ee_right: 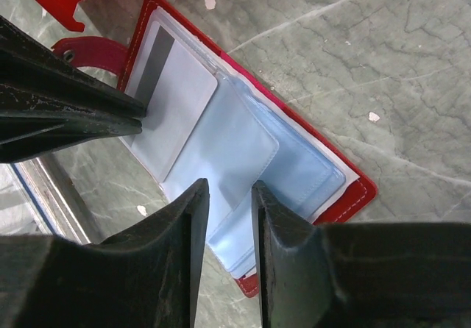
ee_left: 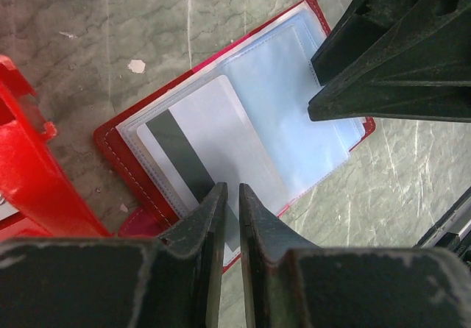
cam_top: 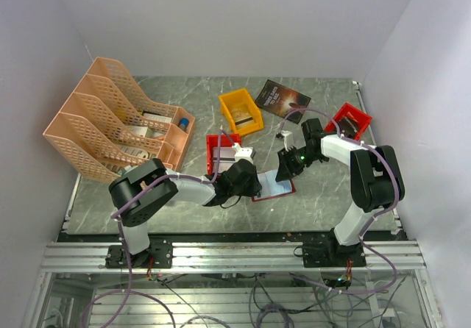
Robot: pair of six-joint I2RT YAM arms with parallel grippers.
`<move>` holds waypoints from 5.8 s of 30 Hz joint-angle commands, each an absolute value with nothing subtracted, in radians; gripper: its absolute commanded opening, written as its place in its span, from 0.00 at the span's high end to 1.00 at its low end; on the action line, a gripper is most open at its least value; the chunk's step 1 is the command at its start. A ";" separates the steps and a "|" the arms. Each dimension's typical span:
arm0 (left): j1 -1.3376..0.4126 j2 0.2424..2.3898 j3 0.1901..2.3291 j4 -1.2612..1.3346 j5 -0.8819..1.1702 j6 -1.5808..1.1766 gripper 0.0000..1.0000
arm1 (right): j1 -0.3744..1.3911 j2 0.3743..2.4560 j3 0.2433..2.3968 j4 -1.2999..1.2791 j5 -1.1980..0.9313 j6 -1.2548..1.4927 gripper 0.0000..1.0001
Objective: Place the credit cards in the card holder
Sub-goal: Adjust the card holder at the center of the board, then adjust the storage box at the center of the board.
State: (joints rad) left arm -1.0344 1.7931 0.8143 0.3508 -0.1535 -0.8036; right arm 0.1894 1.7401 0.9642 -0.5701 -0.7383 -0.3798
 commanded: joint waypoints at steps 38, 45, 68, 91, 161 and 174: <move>-1.022 1.812 0.854 0.261 -0.114 -0.777 0.73 | 0.172 1.561 0.928 -0.515 -0.507 -0.414 0.77; -1.022 1.729 0.870 0.277 -0.100 -0.755 0.72 | 0.176 1.594 0.944 -0.582 -0.984 -0.437 0.97; -1.009 1.836 0.842 0.345 -0.093 -0.753 0.75 | 0.340 1.743 0.971 -0.557 -0.688 -0.372 1.00; -1.007 1.593 0.885 0.261 -0.125 -0.560 0.70 | 0.275 1.622 0.997 -0.653 -0.878 -0.516 0.91; -0.786 1.792 1.146 -0.595 -0.797 -1.946 0.22 | 0.182 1.364 0.981 -0.531 -1.075 -0.571 0.67; -0.773 1.793 1.095 -0.348 -0.707 -1.812 0.27 | 0.182 1.374 0.983 -0.537 -1.071 -0.577 0.67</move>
